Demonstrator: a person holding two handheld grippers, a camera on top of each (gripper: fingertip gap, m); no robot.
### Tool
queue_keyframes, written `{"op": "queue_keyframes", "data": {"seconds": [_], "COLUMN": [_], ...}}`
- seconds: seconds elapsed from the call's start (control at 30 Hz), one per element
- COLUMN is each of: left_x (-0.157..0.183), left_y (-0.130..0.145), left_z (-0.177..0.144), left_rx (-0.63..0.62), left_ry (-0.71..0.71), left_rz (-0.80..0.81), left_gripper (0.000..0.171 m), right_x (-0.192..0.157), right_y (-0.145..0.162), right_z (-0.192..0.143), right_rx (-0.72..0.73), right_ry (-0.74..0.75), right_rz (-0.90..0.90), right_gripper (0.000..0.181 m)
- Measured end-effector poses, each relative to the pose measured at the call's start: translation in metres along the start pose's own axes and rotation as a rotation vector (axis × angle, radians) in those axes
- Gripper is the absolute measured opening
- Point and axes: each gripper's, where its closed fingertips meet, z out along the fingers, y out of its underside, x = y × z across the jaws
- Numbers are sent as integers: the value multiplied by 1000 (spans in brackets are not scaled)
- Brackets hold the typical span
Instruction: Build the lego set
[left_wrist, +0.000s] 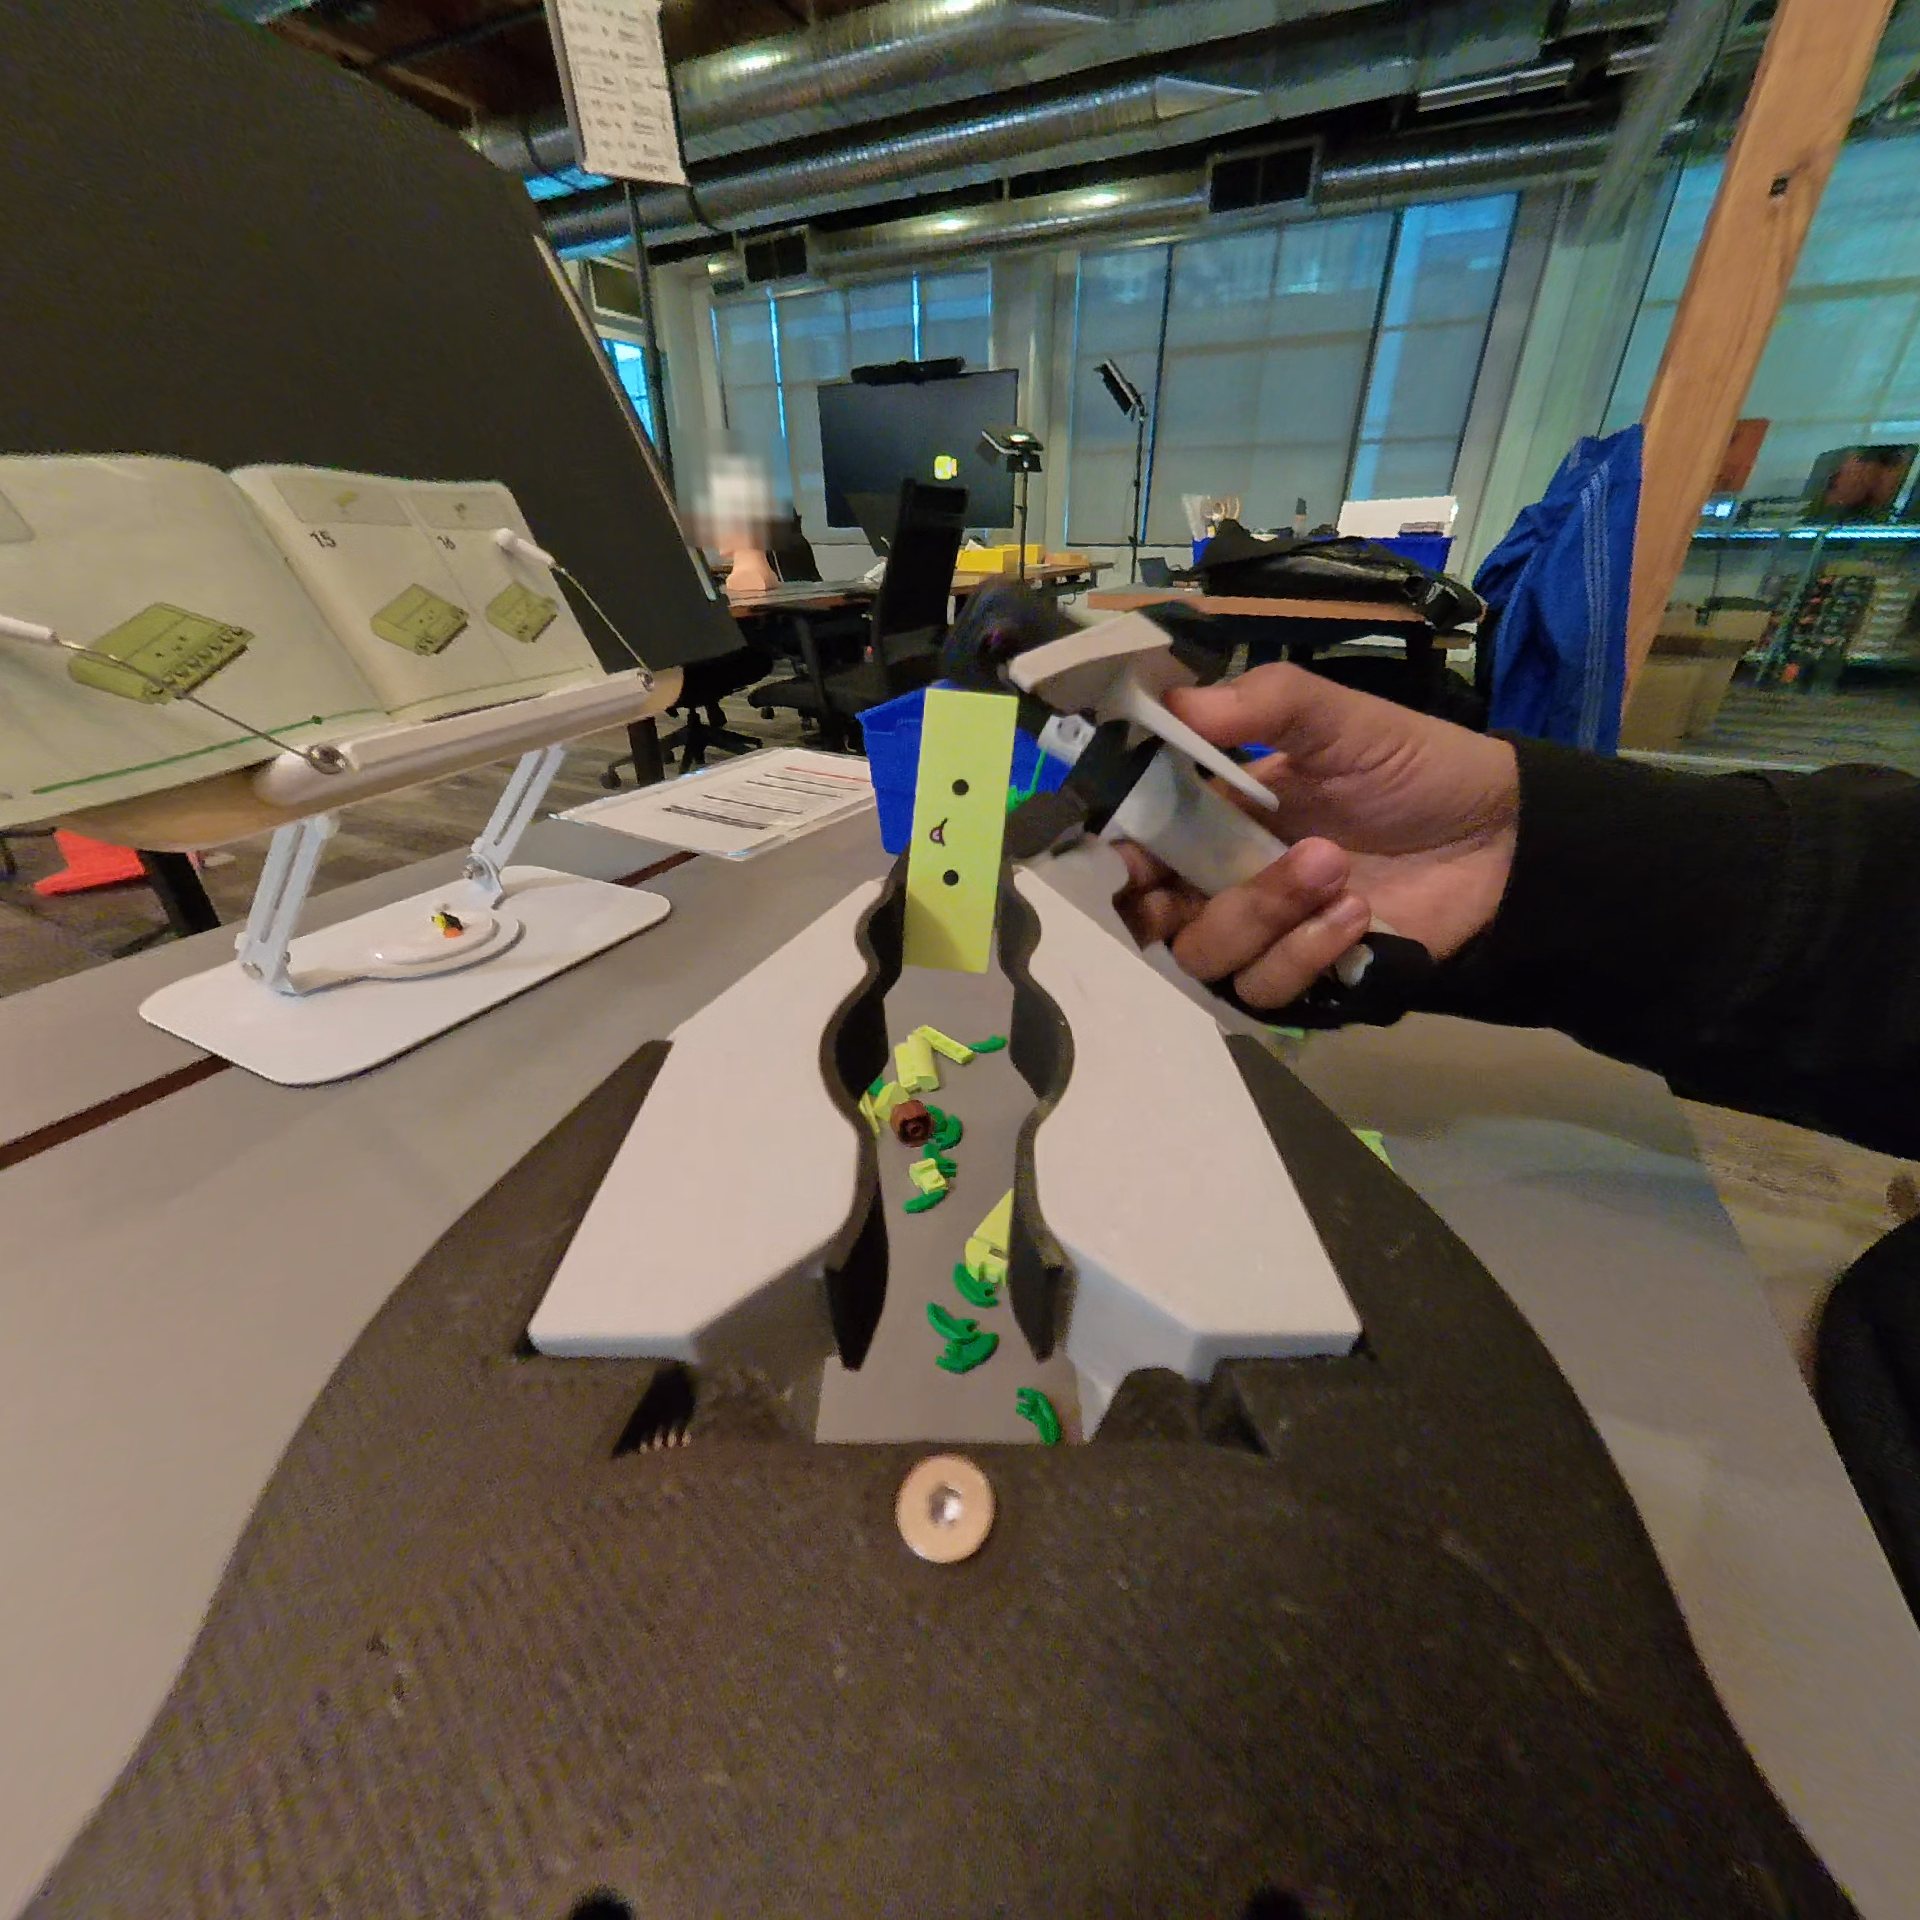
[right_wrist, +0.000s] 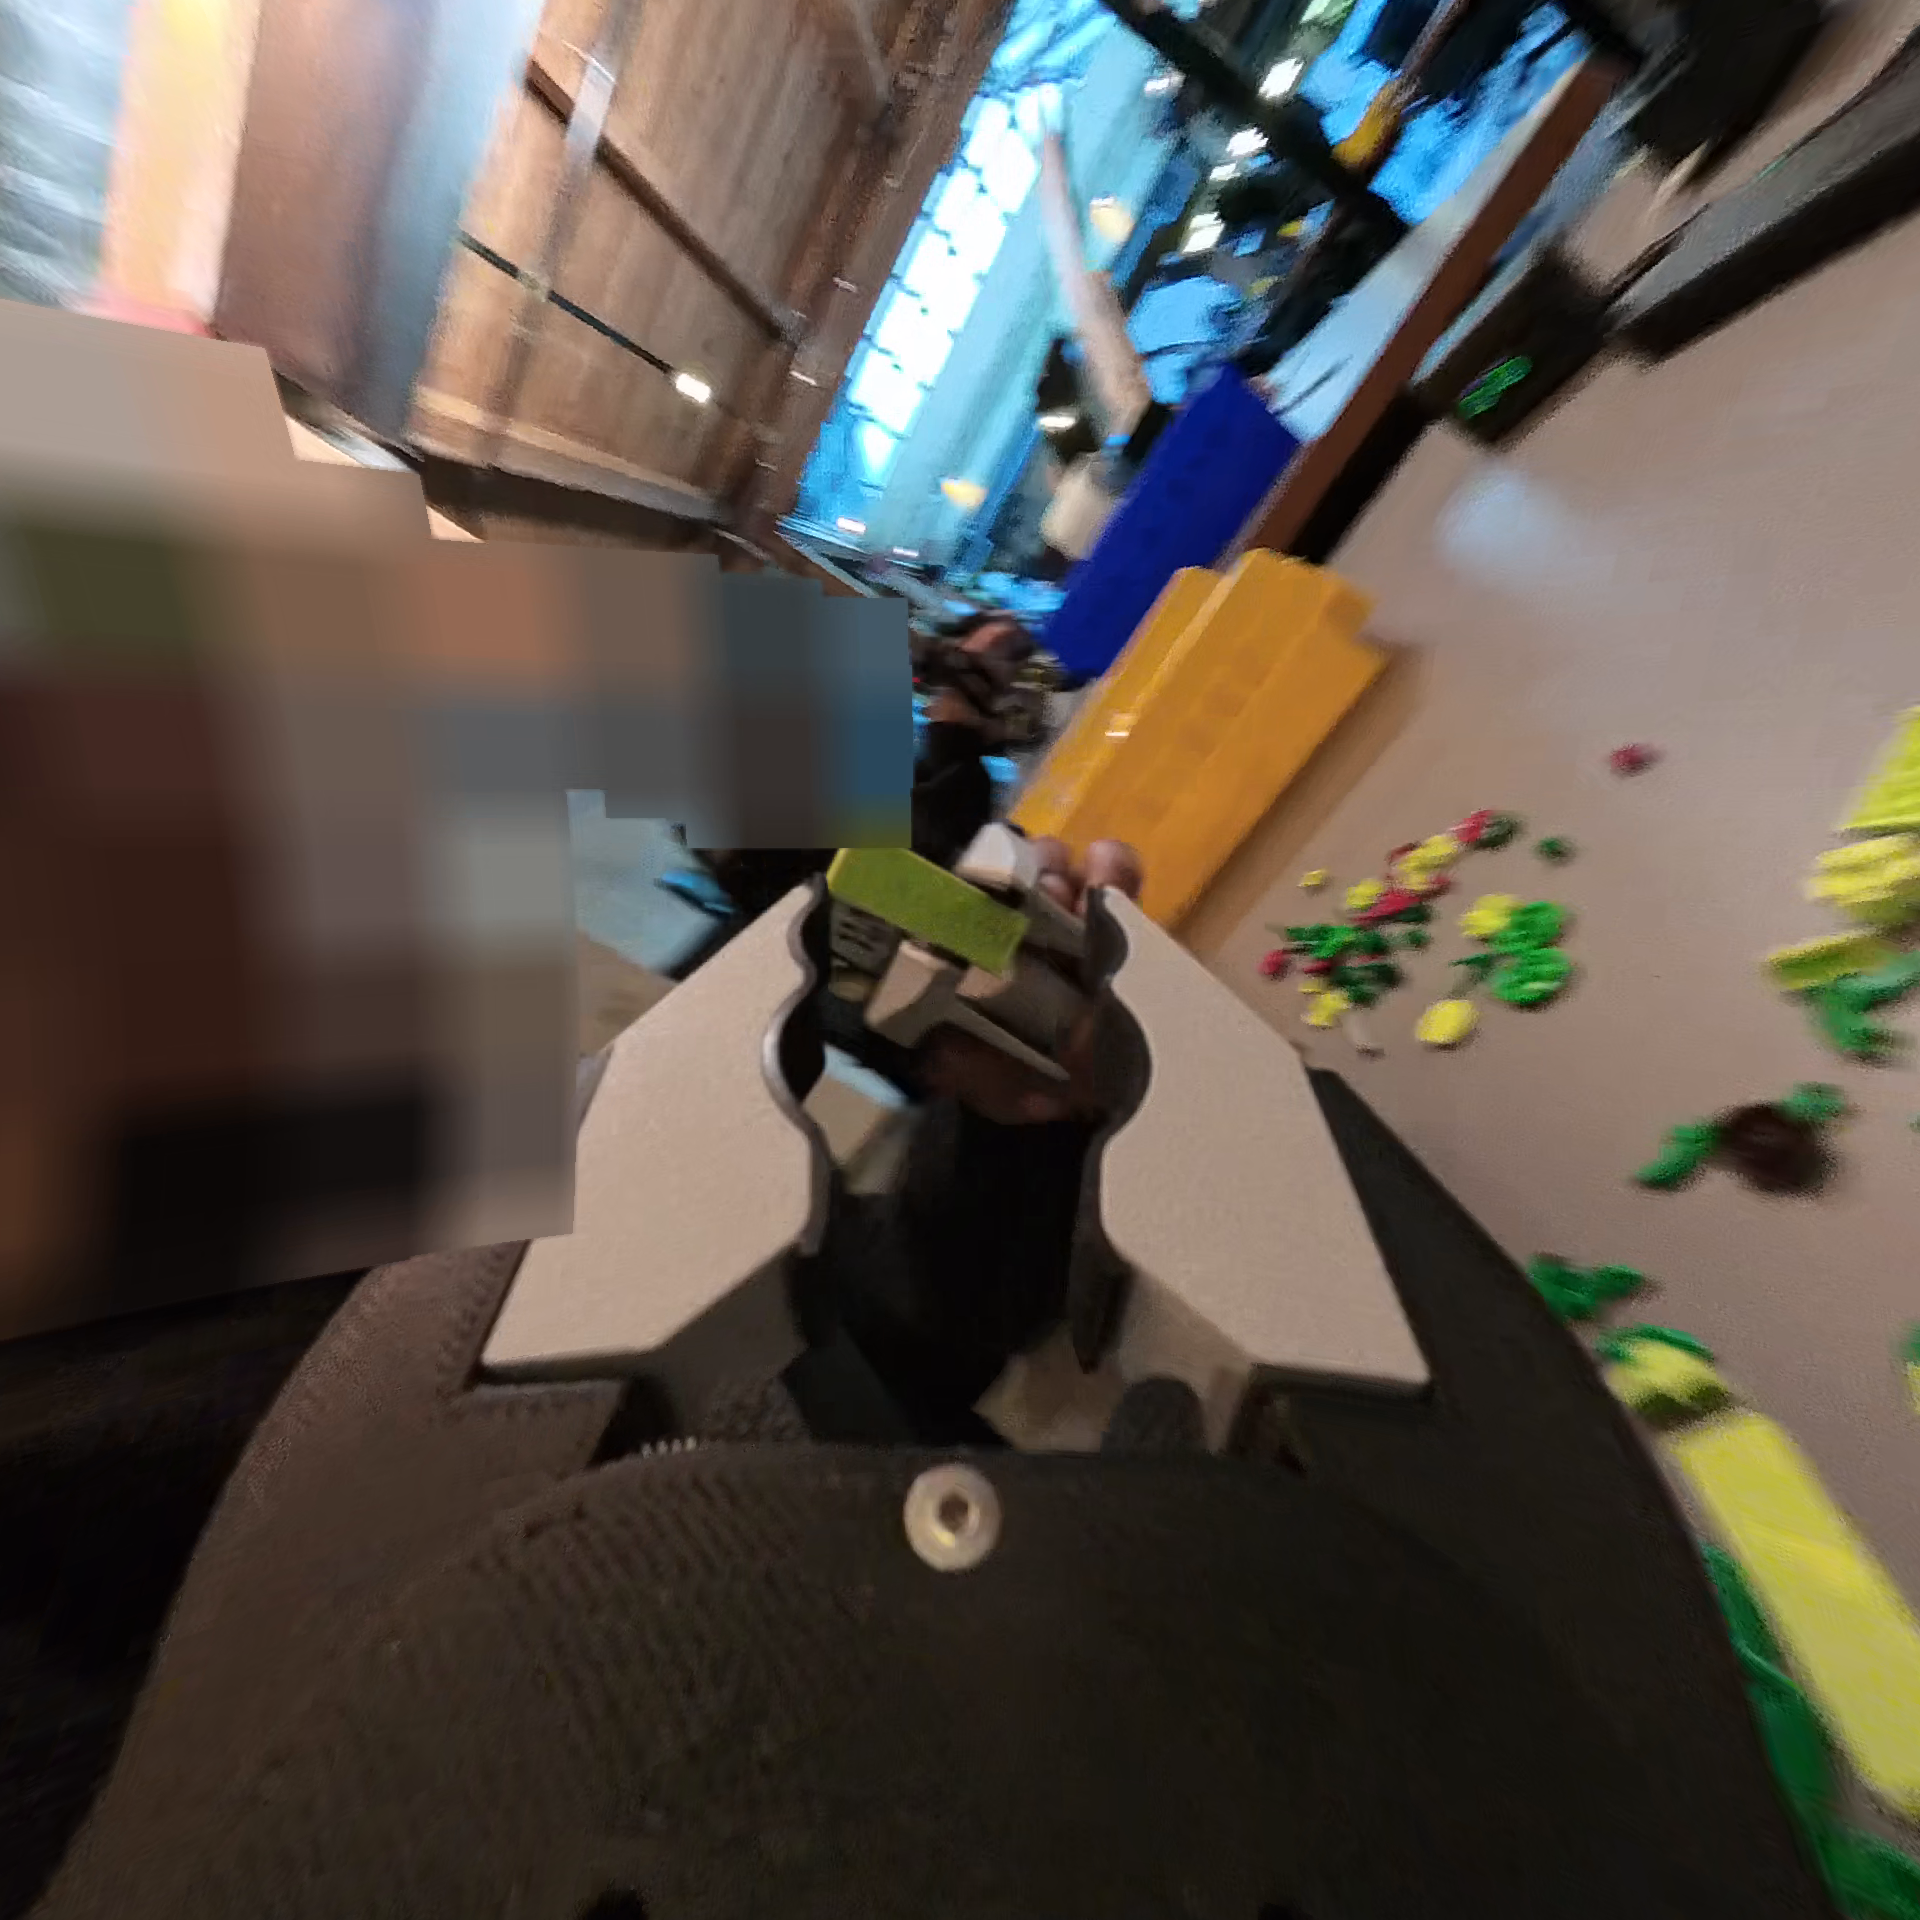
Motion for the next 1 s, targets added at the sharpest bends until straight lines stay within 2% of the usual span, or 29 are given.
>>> {"op": "queue_keyframes", "data": {"seconds": [0.03, 0.1, 0.2, 0.33, 0.4, 0.47, 0.57, 0.87, 1.0], "left_x": [-2, -6, -3, 7, 13, 19, 22, 32, 28], "left_y": [3, 13, 25, 35, 39, 40, 41, 39, 35], "left_z": [1, 5, 10, 19, 23, 26, 28, 28, 26], "left_rx": [-15, -59, -109, -161, -183, -195, -197, -166, -135], "left_ry": [-5, -19, -7, 12, 22, 33, 36, 116, 118], "left_rz": [-16, -47, -55, -19, -6, 4, 13, -55, -115], "left_gripper": [15, 14, 14, 14, 14, 14, 14, 12, 18], "right_x": [4, 11, 1, 2, 9, 15, 17, 15, 16], "right_y": [0, -2, 10, 24, 27, 29, 28, 32, 31], "right_z": [-7, -20, -23, -15, -15, -18, -26, -35, -39], "right_rx": [-11, -16, -36, -43, -51, -66, -46, -48, -49], "right_ry": [85, 272, 344, 364, 387, 409, 435, 451, 468], "right_rz": [-96, -282, -416, -423, -415, -414, -417, -444, -455], "right_gripper": [45, 45, 42, 42, 30, 11, 4, 0, 0]}}
